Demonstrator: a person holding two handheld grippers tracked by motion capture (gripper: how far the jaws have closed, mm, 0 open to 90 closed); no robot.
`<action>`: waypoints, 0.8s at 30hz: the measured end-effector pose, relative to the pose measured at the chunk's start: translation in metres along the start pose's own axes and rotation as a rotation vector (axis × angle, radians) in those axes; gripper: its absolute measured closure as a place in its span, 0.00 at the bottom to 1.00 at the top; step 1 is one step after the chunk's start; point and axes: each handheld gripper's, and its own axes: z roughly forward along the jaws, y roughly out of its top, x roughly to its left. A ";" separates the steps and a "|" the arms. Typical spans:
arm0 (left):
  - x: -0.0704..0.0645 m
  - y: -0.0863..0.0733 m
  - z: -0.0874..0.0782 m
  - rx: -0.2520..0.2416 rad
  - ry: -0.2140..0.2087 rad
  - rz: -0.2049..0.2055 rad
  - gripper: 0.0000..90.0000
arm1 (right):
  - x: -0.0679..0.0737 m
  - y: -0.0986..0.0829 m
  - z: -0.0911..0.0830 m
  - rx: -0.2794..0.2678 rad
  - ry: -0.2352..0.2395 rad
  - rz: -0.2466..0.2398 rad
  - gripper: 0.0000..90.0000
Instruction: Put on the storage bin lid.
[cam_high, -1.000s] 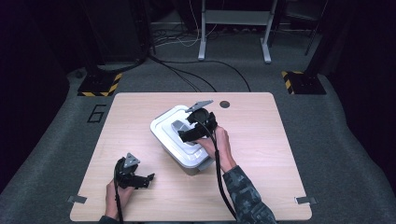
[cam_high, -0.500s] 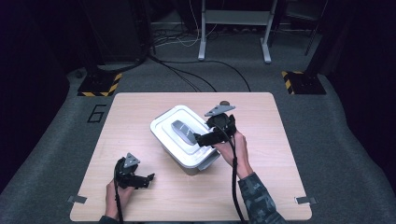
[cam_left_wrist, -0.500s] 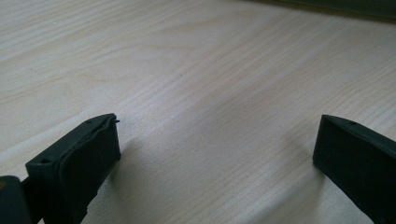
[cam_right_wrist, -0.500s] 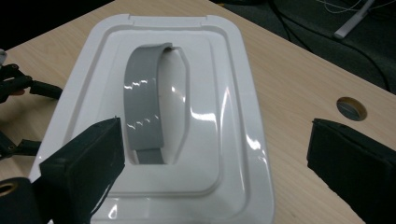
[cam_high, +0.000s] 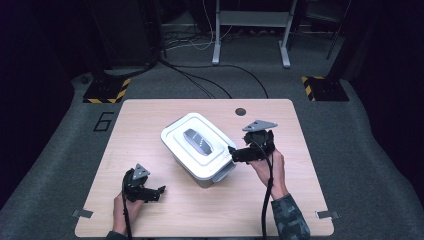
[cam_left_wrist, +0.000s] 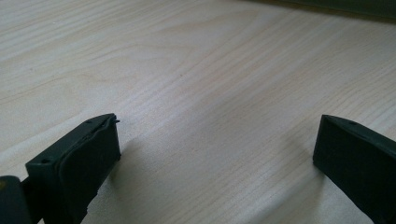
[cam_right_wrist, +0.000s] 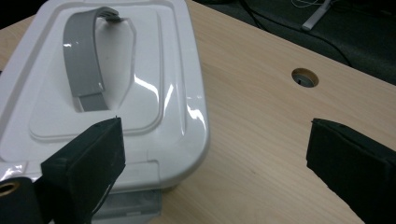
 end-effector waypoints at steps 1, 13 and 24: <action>0.000 0.000 0.000 -0.002 0.000 -0.004 0.00 | -0.002 -0.003 -0.001 0.002 -0.006 0.004 0.04; 0.000 0.000 0.000 -0.003 0.001 -0.005 0.00 | -0.023 -0.041 -0.007 -0.004 -0.040 0.083 0.04; 0.000 0.000 0.000 -0.002 0.000 -0.003 0.00 | -0.041 -0.083 -0.002 0.025 -0.082 0.175 0.02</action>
